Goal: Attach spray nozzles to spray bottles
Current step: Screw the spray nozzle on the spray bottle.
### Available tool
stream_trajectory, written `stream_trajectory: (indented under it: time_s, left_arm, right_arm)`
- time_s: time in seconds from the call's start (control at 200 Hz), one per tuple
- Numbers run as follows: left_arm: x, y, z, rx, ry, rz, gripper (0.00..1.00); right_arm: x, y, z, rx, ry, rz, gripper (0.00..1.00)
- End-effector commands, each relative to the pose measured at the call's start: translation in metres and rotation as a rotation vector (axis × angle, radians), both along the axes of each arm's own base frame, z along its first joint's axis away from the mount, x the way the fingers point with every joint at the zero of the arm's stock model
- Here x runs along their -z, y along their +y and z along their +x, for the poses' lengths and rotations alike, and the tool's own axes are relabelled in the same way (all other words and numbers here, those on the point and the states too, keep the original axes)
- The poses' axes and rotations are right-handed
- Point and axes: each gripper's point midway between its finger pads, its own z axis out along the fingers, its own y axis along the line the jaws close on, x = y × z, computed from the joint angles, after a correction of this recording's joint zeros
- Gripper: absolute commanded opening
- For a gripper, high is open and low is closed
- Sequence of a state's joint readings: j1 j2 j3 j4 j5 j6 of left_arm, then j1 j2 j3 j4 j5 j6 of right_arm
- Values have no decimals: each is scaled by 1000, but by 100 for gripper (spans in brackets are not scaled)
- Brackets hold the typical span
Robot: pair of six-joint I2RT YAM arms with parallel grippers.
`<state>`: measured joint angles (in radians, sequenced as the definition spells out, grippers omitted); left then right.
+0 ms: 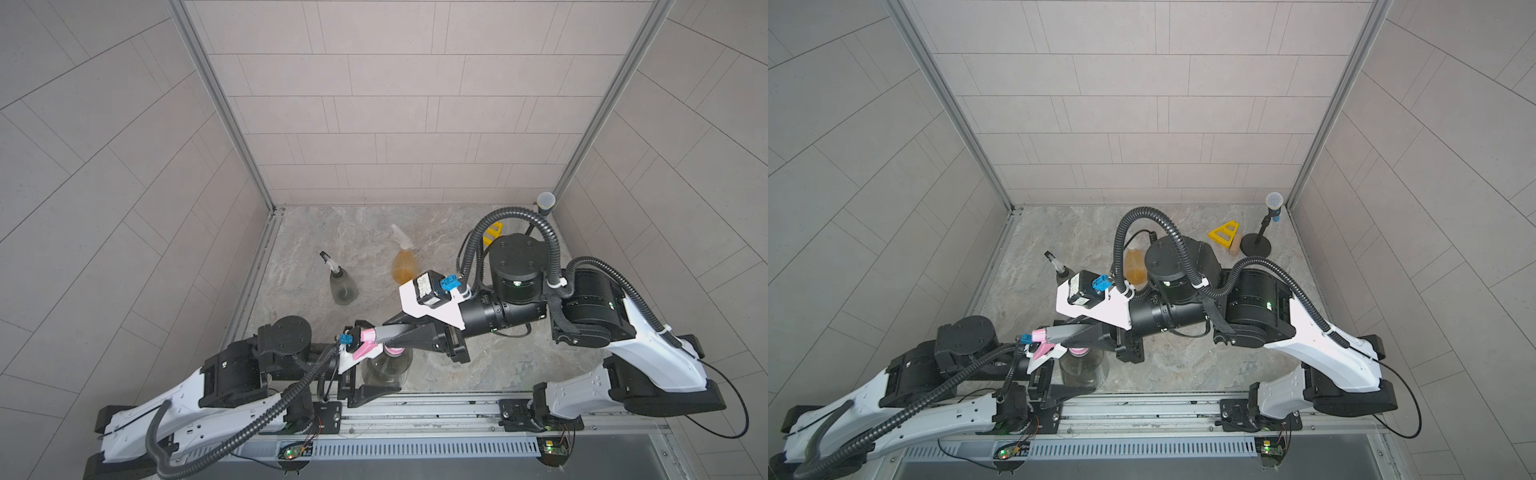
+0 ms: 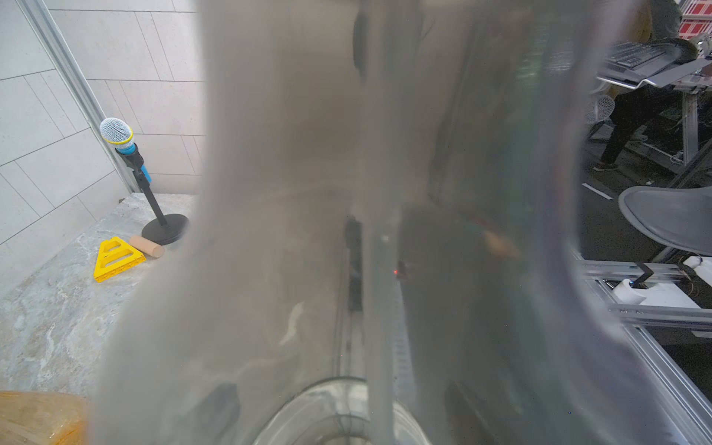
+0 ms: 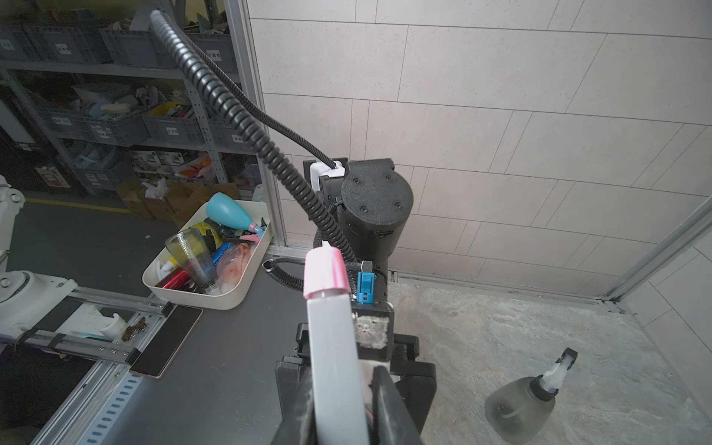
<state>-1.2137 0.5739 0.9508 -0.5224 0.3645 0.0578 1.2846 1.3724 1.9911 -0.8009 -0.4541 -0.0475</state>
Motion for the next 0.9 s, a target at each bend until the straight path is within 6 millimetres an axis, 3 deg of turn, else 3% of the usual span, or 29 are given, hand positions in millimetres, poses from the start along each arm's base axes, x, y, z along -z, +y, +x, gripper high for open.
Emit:
stream_trajectory:
  time_s: [0.0,0.135,0.425,0.896]
  left_arm:
    - [-23,5,17,-106,-7,-98,87]
    - [-24,8,13,-93,-6,-115,97]
    - [-17,11,11,-94,9,-104,99]
    - [-6,18,15,-132,22,-70,100]
  right_arm:
    - [-8,-13,9,78,-2,27,0]
    - [-9,-16,6,68,0,42,0]
    - [-4,-24,13,108,0,46,0]
    - [18,-45,67,358,8,-4,0]
